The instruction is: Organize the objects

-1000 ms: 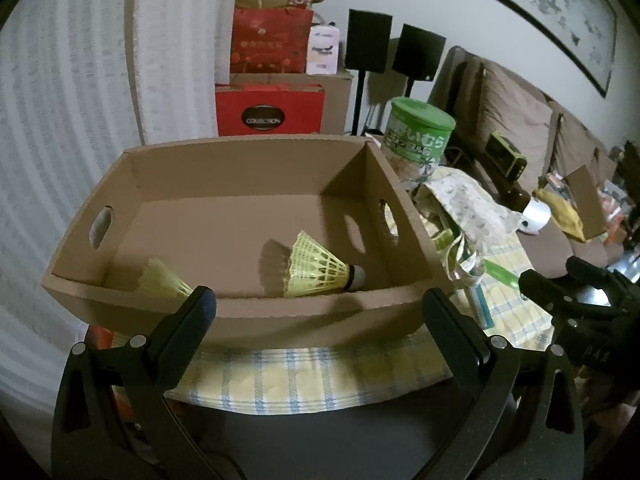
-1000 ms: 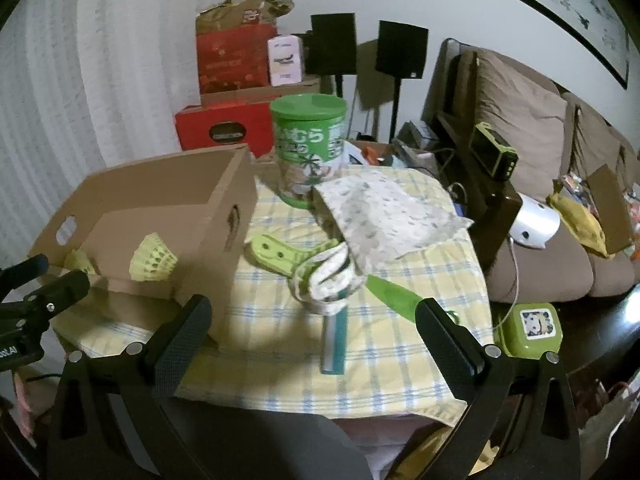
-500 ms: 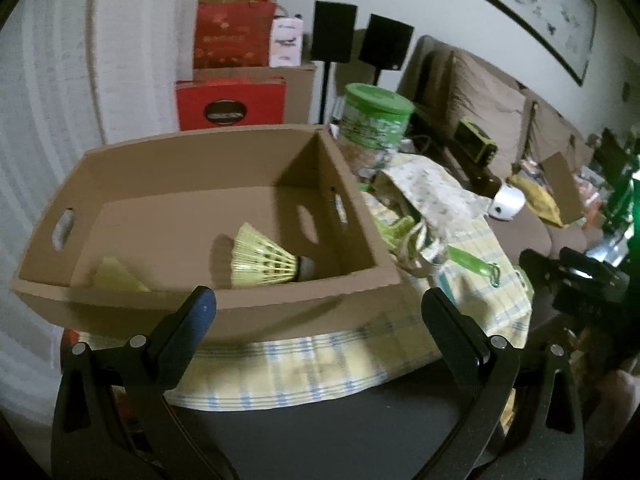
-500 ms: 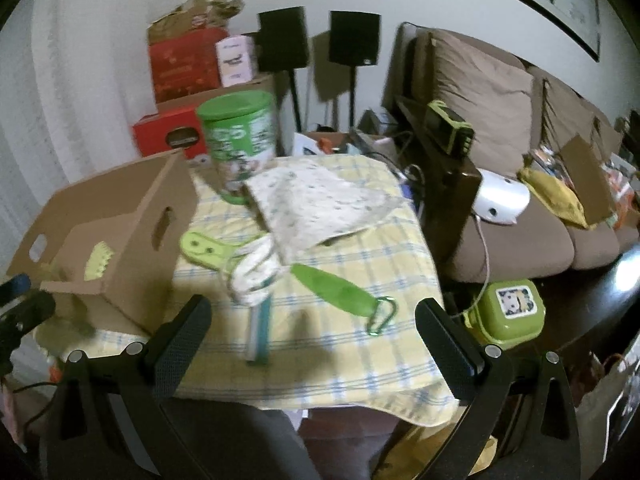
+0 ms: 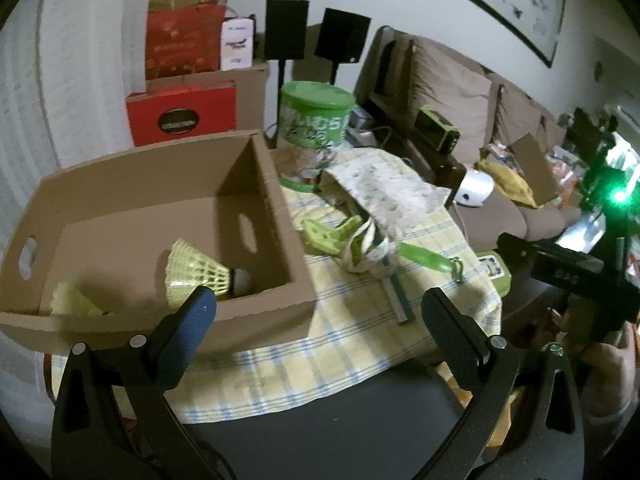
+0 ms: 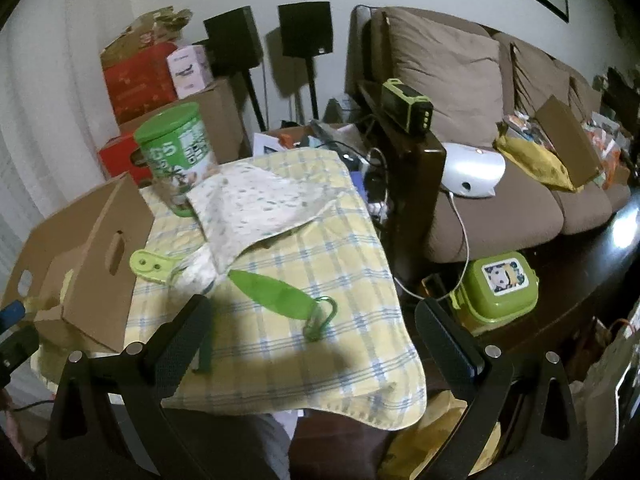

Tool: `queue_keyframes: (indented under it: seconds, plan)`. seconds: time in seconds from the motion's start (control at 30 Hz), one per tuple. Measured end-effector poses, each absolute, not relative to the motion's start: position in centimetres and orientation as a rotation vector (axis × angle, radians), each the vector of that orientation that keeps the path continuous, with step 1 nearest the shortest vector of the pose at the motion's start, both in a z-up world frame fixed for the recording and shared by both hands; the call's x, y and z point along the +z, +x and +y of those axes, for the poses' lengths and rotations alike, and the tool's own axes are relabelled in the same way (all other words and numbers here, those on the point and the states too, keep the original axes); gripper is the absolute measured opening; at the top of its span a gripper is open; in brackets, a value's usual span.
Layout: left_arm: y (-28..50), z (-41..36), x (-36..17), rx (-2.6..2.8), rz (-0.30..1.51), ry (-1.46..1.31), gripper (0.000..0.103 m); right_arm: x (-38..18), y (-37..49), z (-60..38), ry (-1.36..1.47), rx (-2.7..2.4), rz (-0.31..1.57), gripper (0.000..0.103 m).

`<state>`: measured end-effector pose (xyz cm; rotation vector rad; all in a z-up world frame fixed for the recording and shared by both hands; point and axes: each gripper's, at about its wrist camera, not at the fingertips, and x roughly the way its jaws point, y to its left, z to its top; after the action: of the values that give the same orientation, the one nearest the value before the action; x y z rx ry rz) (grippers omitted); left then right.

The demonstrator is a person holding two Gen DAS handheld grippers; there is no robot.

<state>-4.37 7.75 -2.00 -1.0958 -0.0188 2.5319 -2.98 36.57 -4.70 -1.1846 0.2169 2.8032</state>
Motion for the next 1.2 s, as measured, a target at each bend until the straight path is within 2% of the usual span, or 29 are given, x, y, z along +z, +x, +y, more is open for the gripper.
queue_keyframes:
  seconds: [0.1, 0.2, 0.37, 0.57, 0.9, 1.03, 1.13, 1.2]
  plan:
    - [-4.6, 8.8, -1.8, 2.511, -0.011, -1.092, 0.102, -5.2, -3.1, 37.2, -1.198, 2.792, 0.235, 0.100]
    - [-4.8, 9.9, -1.9, 2.484, 0.000, -1.094, 0.102, -6.0, -3.4, 37.7, -1.230, 2.782, 0.259, 0.092]
    - [-5.2, 11.5, -2.3, 2.453, 0.012, -1.111, 0.101, -8.2, -4.3, 38.2, -1.326, 2.755, 0.300, 0.066]
    - [-5.7, 12.9, -2.6, 2.433, 0.031, -1.124, 0.099, -10.4, -5.9, 38.0, -1.399, 2.735, 0.310, 0.049]
    - [-6.9, 14.0, -3.1, 2.410, 0.027, -1.149, 0.098, -12.9, -8.1, 38.3, -1.429, 2.702, 0.316, 0.046]
    - [-7.1, 14.1, -3.4, 2.405, 0.022, -1.158, 0.098, -13.1, -8.4, 37.9, -1.406, 2.705, 0.265, 0.046]
    - [-7.2, 14.0, -3.5, 2.405, 0.017, -1.164, 0.098, -13.2, -8.2, 37.1, -1.388, 2.708, 0.173, 0.043]
    - [-7.3, 14.0, -3.5, 2.406, 0.014, -1.165, 0.098, -13.2, -8.1, 36.9, -1.385, 2.724, 0.167, 0.037]
